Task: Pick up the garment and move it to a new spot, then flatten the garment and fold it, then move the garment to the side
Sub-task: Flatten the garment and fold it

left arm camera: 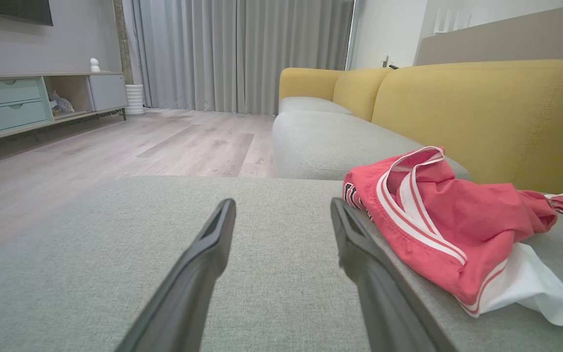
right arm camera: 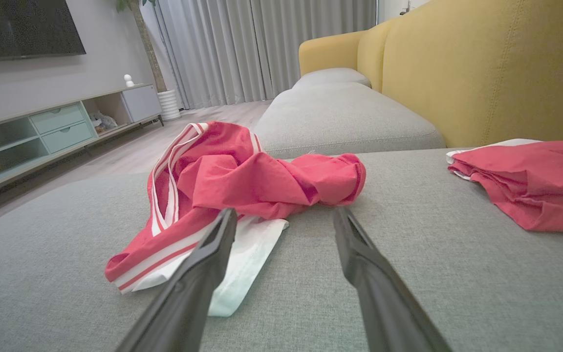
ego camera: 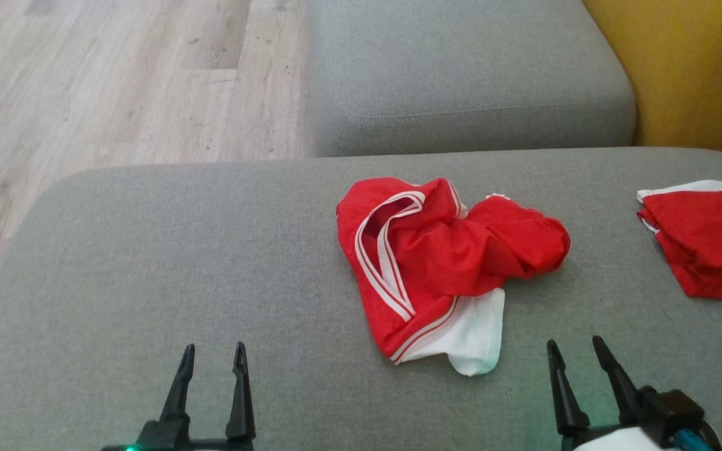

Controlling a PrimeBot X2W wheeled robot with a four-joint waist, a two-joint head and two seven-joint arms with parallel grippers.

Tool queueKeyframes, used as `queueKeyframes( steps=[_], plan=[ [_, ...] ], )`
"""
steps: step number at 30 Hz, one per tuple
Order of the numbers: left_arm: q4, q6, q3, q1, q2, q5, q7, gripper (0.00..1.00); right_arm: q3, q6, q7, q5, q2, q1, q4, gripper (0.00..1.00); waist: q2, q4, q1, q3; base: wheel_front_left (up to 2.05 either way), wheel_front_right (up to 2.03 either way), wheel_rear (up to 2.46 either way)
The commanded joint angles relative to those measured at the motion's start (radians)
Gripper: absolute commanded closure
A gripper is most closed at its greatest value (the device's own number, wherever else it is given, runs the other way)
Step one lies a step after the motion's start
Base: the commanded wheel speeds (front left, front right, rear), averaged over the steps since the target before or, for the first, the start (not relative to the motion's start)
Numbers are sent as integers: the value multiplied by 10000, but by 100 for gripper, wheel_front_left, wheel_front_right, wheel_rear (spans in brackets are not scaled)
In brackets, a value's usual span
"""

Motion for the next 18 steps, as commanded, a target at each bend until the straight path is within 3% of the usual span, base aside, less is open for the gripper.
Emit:
queueKeyframes(
  steps=[1,18],
  plan=[
    [-360,22,290,-406,-29,-83,-95,0,254,-7,-38,10,-52,-303,-246,0,-1,-11,0,-31,0,0,0],
    [-307,14,150,-266,-31,17,-95,0,307,-7,-38,41,-51,-165,-271,0,-1,-29,0,-201,0,0,0]
  ],
)
